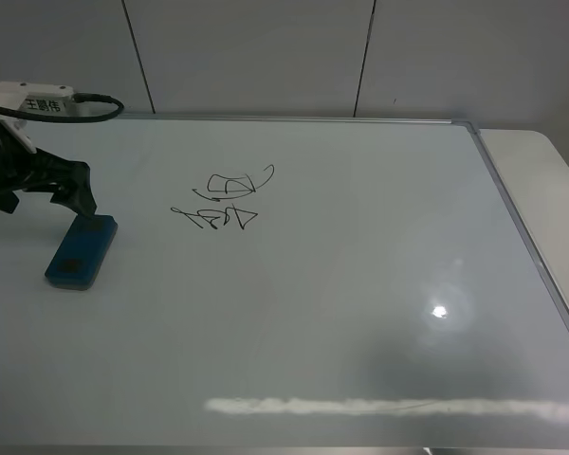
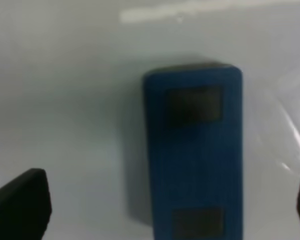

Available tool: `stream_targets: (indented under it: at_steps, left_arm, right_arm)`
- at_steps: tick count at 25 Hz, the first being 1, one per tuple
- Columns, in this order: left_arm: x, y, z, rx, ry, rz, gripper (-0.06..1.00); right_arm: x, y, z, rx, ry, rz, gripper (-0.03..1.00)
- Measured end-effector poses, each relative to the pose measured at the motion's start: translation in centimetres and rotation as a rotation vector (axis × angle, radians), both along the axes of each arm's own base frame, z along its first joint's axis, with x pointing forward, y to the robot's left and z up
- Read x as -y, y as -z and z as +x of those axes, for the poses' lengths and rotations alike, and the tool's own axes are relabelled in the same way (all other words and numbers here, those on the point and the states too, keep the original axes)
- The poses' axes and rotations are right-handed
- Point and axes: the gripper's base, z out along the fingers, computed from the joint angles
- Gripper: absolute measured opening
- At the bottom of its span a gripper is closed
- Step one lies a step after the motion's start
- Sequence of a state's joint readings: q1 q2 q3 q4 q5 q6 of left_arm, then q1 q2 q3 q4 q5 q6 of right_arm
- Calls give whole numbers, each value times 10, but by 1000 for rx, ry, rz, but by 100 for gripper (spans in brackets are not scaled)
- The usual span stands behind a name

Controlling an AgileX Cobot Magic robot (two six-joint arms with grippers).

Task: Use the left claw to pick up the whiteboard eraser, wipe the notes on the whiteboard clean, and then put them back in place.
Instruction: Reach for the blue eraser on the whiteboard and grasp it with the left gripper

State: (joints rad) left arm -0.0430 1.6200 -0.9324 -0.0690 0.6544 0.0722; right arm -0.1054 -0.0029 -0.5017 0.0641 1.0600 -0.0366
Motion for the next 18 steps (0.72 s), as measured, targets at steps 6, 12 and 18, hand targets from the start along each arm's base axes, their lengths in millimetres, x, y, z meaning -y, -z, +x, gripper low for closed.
stream_targets:
  at_steps: [6,12,18]
  left_arm:
    - [20,25,7,-45,53,-3,99]
    - [24,39,10,-56,49,-4,99]
    - [21,52,1,-52,14,18,99]
  right_arm:
    - [0,0,0,0,0,0,97]
    - [0,0,0,0,0,0,97]
    - [0,0,0,0,0,0,97]
